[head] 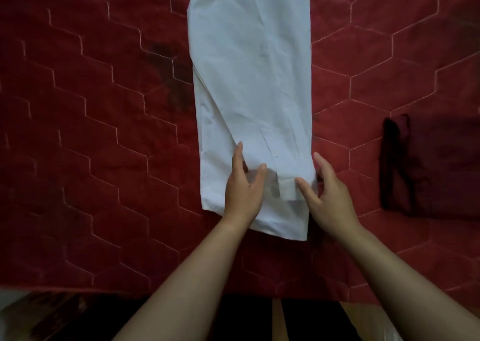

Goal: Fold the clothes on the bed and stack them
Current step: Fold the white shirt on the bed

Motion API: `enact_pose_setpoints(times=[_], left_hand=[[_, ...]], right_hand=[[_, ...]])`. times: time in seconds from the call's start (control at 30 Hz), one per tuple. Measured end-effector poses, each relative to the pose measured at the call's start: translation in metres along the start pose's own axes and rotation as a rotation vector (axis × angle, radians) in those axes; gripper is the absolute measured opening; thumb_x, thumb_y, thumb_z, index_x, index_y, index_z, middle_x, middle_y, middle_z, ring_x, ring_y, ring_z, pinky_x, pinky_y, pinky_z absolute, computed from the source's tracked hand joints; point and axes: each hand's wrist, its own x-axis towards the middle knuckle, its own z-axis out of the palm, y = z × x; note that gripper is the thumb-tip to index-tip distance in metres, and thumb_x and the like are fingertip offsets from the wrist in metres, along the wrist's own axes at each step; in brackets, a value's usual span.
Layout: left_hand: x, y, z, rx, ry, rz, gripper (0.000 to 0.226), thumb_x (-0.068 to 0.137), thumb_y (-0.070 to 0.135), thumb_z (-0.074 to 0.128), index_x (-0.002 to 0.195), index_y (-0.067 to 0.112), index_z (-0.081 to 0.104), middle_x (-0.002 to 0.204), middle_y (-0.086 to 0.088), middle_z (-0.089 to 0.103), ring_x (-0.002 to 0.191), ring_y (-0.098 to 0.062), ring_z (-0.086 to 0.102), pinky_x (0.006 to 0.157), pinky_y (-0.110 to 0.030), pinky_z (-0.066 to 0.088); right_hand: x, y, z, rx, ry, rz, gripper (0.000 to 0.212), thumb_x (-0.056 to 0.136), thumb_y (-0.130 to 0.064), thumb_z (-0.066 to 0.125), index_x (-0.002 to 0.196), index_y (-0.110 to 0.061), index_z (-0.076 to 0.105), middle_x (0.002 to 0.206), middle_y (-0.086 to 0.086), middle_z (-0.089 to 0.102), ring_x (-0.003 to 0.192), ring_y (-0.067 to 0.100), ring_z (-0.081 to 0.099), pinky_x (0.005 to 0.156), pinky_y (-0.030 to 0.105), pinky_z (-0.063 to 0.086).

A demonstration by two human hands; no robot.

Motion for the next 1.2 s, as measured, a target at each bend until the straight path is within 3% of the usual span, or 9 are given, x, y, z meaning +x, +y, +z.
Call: enact_pose_setpoints(times=[0.07, 0.13, 0.23, 0.43, 0.57, 0.77, 0.87, 1.03, 1.2], left_hand=[[-0.006, -0.002, 0.008, -0.007, 0.02, 0.005, 0.066, 0.091, 0.041, 0.053, 0.143, 0.046, 0.013, 0.1, 0.015, 0.062, 0.091, 0.009, 0.057, 0.073, -0.003, 0.041], [-0.01, -0.001, 0.01, -0.027, 0.097, 0.059, 0.061, 0.092, 0.033, 0.054, 0.143, 0.038, 0.023, 0.073, 0.022, 0.055, 0.07, 0.017, 0.054, 0.061, -0.001, 0.039], [-0.015, 0.004, 0.003, -0.044, 0.213, 0.187, 0.046, 0.092, 0.025, 0.054, 0.134, 0.032, 0.037, 0.087, 0.029, 0.054, 0.075, 0.021, 0.053, 0.064, 0.001, 0.038], [-0.018, -0.022, -0.021, 0.327, 0.125, 0.159, 0.052, 0.092, 0.02, 0.054, 0.139, 0.029, 0.033, 0.134, -0.001, 0.05, 0.116, -0.018, 0.052, 0.084, -0.008, 0.032], [-0.004, -0.035, -0.038, 0.526, 0.18, 0.134, 0.062, 0.087, 0.024, 0.06, 0.142, 0.028, 0.031, 0.122, -0.005, 0.046, 0.107, -0.022, 0.051, 0.082, -0.023, 0.038], [0.05, -0.024, -0.053, 0.591, 0.277, 0.121, 0.064, 0.085, 0.036, 0.06, 0.142, 0.03, 0.031, 0.139, -0.007, 0.031, 0.122, -0.028, 0.036, 0.096, -0.039, 0.037], [0.06, -0.028, -0.047, 0.543, 0.235, 0.01, 0.07, 0.085, 0.038, 0.06, 0.144, 0.036, 0.022, 0.137, -0.01, 0.03, 0.118, -0.031, 0.039, 0.092, -0.036, 0.037], [0.041, -0.045, -0.039, 0.464, 0.091, 0.052, 0.061, 0.091, 0.024, 0.055, 0.142, 0.039, 0.025, 0.116, -0.015, 0.052, 0.102, -0.033, 0.055, 0.078, -0.029, 0.038], [0.011, -0.066, -0.045, 0.524, 0.017, 0.116, 0.049, 0.09, 0.027, 0.054, 0.135, 0.032, 0.039, 0.119, -0.013, 0.054, 0.106, -0.033, 0.054, 0.083, -0.033, 0.042]], right_hand=[[-0.007, 0.0, 0.003, 0.041, 0.05, -0.005, 0.062, 0.086, -0.027, 0.065, 0.14, -0.022, 0.035, 0.103, -0.015, 0.056, 0.086, -0.008, 0.052, 0.071, -0.001, 0.036], [-0.009, -0.001, 0.005, 0.077, 0.094, -0.012, 0.059, 0.086, -0.024, 0.065, 0.138, -0.022, 0.036, 0.095, -0.017, 0.057, 0.078, -0.004, 0.055, 0.066, 0.002, 0.04], [-0.012, -0.007, 0.008, 0.125, 0.111, -0.021, 0.056, 0.087, -0.026, 0.062, 0.136, -0.027, 0.036, 0.088, -0.009, 0.059, 0.076, 0.004, 0.059, 0.063, 0.016, 0.047], [-0.022, -0.004, 0.03, -0.115, -0.113, 0.088, 0.066, 0.087, -0.029, 0.062, 0.143, -0.017, 0.028, 0.079, -0.011, 0.054, 0.071, 0.012, 0.057, 0.065, 0.028, 0.043], [-0.007, -0.005, 0.03, -0.268, -0.059, 0.01, 0.064, 0.086, -0.032, 0.063, 0.14, -0.015, 0.033, 0.116, 0.003, 0.052, 0.101, 0.022, 0.055, 0.08, 0.033, 0.046], [0.049, -0.016, 0.037, -0.395, 0.1, 0.047, 0.071, 0.081, -0.042, 0.065, 0.14, -0.024, 0.031, 0.143, 0.008, 0.022, 0.128, 0.028, 0.029, 0.093, 0.049, 0.039], [0.058, -0.016, 0.048, -0.412, 0.078, 0.079, 0.071, 0.08, -0.04, 0.066, 0.139, -0.028, 0.03, 0.142, 0.01, 0.019, 0.125, 0.03, 0.027, 0.091, 0.047, 0.042], [0.045, -0.006, 0.045, -0.299, 0.033, -0.033, 0.055, 0.083, -0.017, 0.065, 0.133, -0.018, 0.042, 0.118, 0.011, 0.035, 0.091, 0.026, 0.05, 0.072, 0.034, 0.047], [0.009, 0.009, 0.033, -0.441, 0.026, -0.109, 0.046, 0.082, -0.015, 0.066, 0.126, -0.011, 0.052, 0.133, 0.018, 0.035, 0.118, 0.035, 0.042, 0.091, 0.044, 0.043]])
